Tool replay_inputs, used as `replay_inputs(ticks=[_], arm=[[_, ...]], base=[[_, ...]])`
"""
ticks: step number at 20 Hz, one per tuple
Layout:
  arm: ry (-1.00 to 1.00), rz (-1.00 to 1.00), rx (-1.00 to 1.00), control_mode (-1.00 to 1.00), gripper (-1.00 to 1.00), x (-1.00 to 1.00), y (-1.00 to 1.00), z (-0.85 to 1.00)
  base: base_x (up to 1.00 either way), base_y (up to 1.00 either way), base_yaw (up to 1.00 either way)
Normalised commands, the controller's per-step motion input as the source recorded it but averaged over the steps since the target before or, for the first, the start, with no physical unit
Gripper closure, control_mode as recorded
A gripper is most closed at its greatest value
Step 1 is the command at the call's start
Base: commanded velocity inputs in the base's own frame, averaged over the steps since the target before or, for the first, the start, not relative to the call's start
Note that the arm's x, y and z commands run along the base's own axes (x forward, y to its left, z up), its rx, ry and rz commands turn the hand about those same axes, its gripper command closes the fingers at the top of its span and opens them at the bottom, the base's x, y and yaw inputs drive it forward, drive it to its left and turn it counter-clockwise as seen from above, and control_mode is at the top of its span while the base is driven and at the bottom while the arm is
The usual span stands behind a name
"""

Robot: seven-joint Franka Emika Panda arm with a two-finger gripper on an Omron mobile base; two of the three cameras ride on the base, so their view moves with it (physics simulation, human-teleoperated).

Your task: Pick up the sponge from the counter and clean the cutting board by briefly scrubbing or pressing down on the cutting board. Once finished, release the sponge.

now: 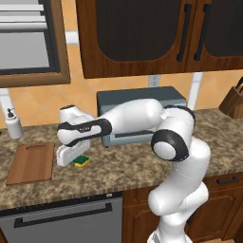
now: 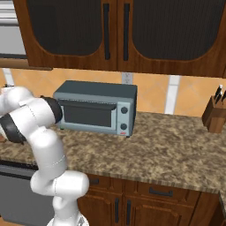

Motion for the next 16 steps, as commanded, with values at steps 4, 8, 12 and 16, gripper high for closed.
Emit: replay_inputs(ticks=[4,8,12,16], arm=[[-0.12,0.03,-0.29,-1.0,1.0,0.0,1.0,-0.01],[-0.08,0.0,-0.02,-1.0,1.0,0.0,0.98,-0.1],[0.0,0.0,0.02,-1.0,1.0,0.07,0.51,-0.01],[0.04,0.0,0.02,-1.0,1.0,0.09,0.25,-0.01]], base=[[0.0,0.0,0.0],[0.0,0.0,0.0],[0.0,0.0,0.0],[0.0,0.0,0.0]])
